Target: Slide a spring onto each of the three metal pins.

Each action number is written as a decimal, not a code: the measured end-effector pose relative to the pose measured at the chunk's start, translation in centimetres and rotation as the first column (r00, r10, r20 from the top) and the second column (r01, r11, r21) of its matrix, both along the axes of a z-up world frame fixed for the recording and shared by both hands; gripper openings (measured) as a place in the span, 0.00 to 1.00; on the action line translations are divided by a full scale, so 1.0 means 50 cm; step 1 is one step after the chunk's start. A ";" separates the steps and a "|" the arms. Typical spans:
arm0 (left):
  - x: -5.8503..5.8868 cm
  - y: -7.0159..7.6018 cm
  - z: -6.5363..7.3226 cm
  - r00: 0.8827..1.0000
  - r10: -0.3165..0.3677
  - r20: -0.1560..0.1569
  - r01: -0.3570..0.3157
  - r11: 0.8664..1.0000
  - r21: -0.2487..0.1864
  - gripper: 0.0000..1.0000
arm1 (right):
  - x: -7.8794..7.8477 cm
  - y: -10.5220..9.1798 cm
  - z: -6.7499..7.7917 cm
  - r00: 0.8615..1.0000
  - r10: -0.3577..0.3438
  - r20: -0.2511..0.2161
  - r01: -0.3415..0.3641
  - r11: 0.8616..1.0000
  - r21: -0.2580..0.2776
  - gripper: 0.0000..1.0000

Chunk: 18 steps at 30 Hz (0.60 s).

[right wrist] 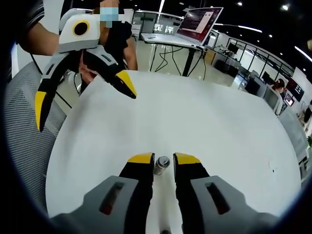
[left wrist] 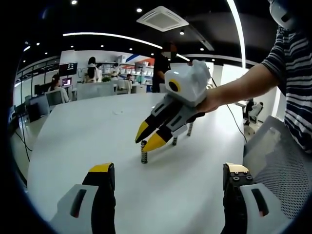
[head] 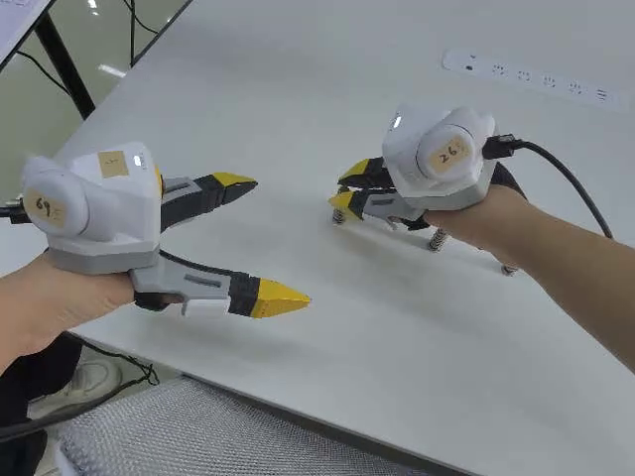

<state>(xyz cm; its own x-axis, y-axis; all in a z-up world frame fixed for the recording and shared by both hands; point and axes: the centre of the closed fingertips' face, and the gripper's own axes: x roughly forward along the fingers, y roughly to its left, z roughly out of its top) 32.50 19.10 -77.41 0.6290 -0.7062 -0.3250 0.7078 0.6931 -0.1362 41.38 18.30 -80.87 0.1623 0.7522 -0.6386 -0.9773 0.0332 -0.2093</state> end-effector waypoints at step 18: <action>0.028 -0.019 0.020 1.000 -0.004 0.007 0.004 1.000 -0.017 0.95 | -0.002 -0.044 0.078 0.988 -0.121 -0.093 0.133 0.982 0.134 0.31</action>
<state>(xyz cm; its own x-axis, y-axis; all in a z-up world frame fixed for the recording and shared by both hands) 33.92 18.17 -76.41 0.6287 -0.7138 -0.3086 0.7114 0.6882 -0.1425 41.27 16.12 -76.96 0.2127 0.8114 -0.5445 -0.9771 0.1813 -0.1115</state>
